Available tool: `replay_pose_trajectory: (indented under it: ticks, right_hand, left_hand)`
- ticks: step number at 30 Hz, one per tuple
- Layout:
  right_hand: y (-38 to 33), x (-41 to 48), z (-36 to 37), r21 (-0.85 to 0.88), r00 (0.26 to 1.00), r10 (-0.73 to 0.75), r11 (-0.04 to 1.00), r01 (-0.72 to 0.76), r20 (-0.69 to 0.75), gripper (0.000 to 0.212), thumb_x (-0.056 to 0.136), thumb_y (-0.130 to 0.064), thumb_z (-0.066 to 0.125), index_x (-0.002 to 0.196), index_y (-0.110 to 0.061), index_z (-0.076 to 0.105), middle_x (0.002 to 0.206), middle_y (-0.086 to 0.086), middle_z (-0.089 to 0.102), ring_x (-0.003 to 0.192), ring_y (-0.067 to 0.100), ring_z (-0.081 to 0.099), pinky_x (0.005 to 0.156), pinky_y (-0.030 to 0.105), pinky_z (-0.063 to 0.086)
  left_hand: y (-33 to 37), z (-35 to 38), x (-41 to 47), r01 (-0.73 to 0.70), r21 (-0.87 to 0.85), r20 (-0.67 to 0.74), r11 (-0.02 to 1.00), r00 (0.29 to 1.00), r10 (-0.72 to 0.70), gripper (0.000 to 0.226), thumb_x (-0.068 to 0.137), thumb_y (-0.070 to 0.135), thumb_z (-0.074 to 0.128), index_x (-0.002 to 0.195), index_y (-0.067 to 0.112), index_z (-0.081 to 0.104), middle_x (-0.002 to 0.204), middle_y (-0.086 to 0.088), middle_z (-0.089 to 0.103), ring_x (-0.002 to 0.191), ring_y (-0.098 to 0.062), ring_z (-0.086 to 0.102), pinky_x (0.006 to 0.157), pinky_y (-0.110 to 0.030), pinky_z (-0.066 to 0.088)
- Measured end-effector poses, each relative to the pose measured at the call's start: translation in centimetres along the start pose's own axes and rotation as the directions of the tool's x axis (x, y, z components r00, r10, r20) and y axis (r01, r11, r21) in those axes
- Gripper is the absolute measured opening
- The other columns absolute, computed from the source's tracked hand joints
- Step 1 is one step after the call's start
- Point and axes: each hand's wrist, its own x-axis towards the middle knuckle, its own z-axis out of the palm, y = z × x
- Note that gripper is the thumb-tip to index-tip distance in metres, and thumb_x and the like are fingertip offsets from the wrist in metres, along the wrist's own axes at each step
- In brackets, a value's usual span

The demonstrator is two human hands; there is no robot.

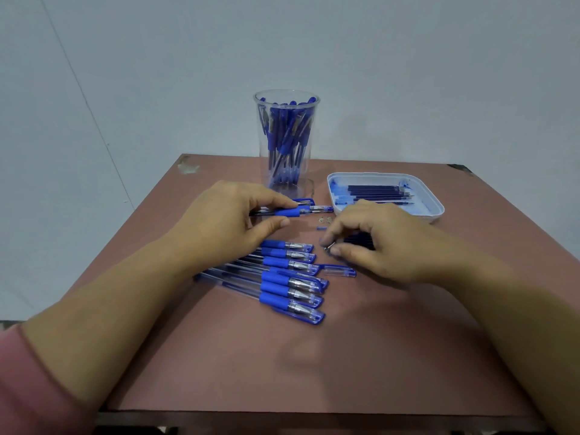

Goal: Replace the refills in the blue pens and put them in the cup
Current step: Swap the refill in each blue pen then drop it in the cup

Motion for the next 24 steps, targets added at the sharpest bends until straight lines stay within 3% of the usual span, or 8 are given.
replay_pose_trajectory:
  ticks: [6,10,15,19,24]
  right_hand:
    - [-0.3,0.4,0.2,-0.083,0.998,-0.031,0.996,0.035,0.048,0.018,0.09,-0.025,0.065,0.104,-0.036,0.068,0.093,-0.025,0.06,0.099,0.0,0.044,0.095,0.036,0.04]
    - [0.1,0.1,0.0,-0.035,0.998,-0.05,0.998,0.049,-0.032,0.021,0.088,-0.026,0.068,0.106,-0.036,0.067,0.096,-0.023,0.062,0.1,0.001,0.05,0.09,0.029,0.043]
    - [0.0,0.3,0.0,0.051,0.943,-0.066,0.995,0.087,-0.327,0.016,0.084,-0.019,0.073,0.097,-0.026,0.068,0.09,-0.015,0.064,0.085,0.007,0.058,0.076,0.022,0.046]
    - [-0.5,0.8,0.9,0.139,0.937,0.003,0.989,0.048,-0.349,0.015,0.084,-0.024,0.073,0.096,-0.029,0.066,0.089,-0.013,0.068,0.085,0.009,0.063,0.076,0.025,0.05]
    - [-0.4,0.9,0.7,0.131,0.944,0.024,0.991,0.021,-0.329,0.012,0.085,-0.018,0.073,0.09,-0.028,0.068,0.085,-0.011,0.07,0.083,0.006,0.064,0.075,0.021,0.05]
  left_hand:
    - [0.0,0.1,0.0,0.006,0.015,0.032,1.0,0.999,-0.007,0.027,0.084,0.035,0.072,0.111,0.034,0.072,0.09,0.014,0.073,0.07,-0.009,0.064,0.07,-0.039,0.056]
    - [0.4,0.0,0.0,0.004,0.01,0.032,1.0,0.999,-0.004,0.027,0.084,0.033,0.072,0.111,0.033,0.072,0.091,0.016,0.072,0.072,-0.008,0.064,0.071,-0.038,0.056]
    - [0.6,0.1,0.0,0.005,-0.018,0.04,1.0,0.999,-0.004,0.025,0.084,0.034,0.073,0.109,0.036,0.072,0.079,0.027,0.064,0.069,-0.008,0.064,0.068,-0.038,0.056]
    - [0.9,0.3,-0.1,-0.019,-0.043,0.043,0.999,0.999,0.021,0.026,0.085,0.033,0.073,0.11,0.037,0.072,0.08,0.024,0.067,0.067,-0.009,0.065,0.066,-0.036,0.055]
    - [0.8,0.2,0.0,-0.013,-0.049,0.046,0.999,0.999,0.015,0.025,0.085,0.034,0.072,0.11,0.038,0.072,0.08,0.025,0.067,0.065,-0.011,0.064,0.064,-0.035,0.054]
